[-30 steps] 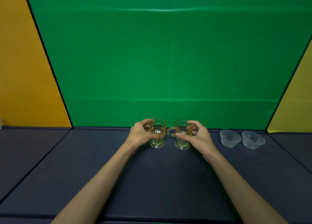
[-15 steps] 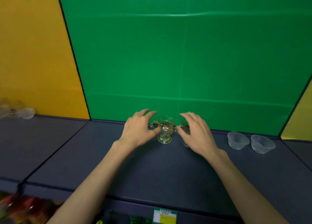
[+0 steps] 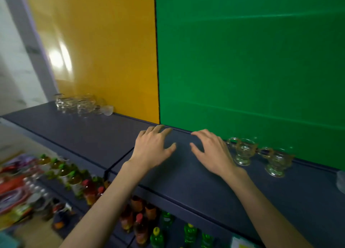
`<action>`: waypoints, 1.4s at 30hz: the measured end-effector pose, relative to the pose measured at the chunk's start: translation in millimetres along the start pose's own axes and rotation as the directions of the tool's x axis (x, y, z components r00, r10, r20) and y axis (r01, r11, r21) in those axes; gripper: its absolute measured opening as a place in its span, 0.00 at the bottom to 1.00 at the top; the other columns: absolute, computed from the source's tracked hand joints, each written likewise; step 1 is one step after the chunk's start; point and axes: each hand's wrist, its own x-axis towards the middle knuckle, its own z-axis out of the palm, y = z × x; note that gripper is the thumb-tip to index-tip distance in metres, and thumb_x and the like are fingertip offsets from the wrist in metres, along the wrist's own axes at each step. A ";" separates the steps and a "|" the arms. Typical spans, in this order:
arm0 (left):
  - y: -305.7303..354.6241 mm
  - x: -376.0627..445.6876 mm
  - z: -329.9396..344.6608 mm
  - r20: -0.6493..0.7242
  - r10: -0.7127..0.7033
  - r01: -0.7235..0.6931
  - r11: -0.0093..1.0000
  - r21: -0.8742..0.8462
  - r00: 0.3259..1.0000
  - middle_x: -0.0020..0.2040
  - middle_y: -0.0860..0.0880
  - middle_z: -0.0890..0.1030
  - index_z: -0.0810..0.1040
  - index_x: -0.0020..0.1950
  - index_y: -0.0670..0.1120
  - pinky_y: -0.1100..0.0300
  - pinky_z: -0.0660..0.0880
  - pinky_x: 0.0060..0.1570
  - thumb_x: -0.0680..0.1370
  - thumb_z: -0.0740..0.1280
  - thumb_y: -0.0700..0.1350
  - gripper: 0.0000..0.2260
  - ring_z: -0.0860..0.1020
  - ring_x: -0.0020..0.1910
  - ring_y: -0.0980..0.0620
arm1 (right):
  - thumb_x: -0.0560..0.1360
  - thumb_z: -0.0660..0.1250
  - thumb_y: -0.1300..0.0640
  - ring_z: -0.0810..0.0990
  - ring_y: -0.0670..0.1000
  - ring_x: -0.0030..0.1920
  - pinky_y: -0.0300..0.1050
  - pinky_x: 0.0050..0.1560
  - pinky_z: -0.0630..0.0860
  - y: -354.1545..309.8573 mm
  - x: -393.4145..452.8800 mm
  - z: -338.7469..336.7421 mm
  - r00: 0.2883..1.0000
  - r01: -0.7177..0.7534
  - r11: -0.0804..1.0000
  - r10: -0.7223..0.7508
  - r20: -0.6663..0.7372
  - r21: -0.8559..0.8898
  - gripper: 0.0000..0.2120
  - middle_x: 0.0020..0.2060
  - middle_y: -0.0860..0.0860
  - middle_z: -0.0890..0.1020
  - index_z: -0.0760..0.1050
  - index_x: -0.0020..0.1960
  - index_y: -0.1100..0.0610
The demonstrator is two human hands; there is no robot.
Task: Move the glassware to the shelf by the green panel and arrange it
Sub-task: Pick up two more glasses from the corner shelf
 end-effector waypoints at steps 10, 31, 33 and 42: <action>-183.8 -45.1 -17.1 0.019 -0.128 0.127 0.991 0.042 0.992 0.75 0.49 0.71 0.68 0.77 0.55 0.48 0.69 0.67 0.79 0.59 0.64 0.28 0.70 0.73 0.45 | 0.82 0.60 0.45 0.75 0.52 0.64 0.51 0.62 0.70 -150.3 59.8 91.7 0.993 0.068 0.996 -0.073 0.098 0.055 0.20 0.67 0.48 0.75 0.71 0.71 0.51; -512.2 -56.4 -12.8 0.023 -0.159 0.158 0.986 0.047 0.987 0.73 0.50 0.73 0.65 0.78 0.54 0.48 0.72 0.62 0.79 0.58 0.64 0.29 0.74 0.68 0.45 | 0.79 0.61 0.39 0.78 0.54 0.60 0.51 0.55 0.74 -397.4 210.5 259.0 0.992 0.004 0.999 0.001 0.123 -0.045 0.23 0.60 0.50 0.78 0.72 0.69 0.50; -535.8 -42.9 -6.1 0.024 -0.150 0.149 0.987 0.056 0.988 0.73 0.50 0.73 0.65 0.78 0.54 0.48 0.72 0.62 0.79 0.58 0.64 0.29 0.74 0.68 0.45 | 0.79 0.61 0.39 0.77 0.54 0.61 0.51 0.56 0.74 -407.3 229.6 275.0 0.993 -0.005 0.999 0.011 0.118 -0.052 0.23 0.61 0.50 0.78 0.72 0.69 0.50; -641.5 44.8 22.9 0.098 -0.103 0.097 0.993 0.063 0.990 0.72 0.49 0.72 0.64 0.78 0.53 0.47 0.72 0.62 0.80 0.58 0.64 0.29 0.74 0.67 0.45 | 0.79 0.62 0.39 0.77 0.53 0.63 0.52 0.57 0.76 -427.3 332.0 341.5 0.988 -0.127 0.992 0.125 0.095 0.009 0.23 0.64 0.49 0.77 0.72 0.69 0.50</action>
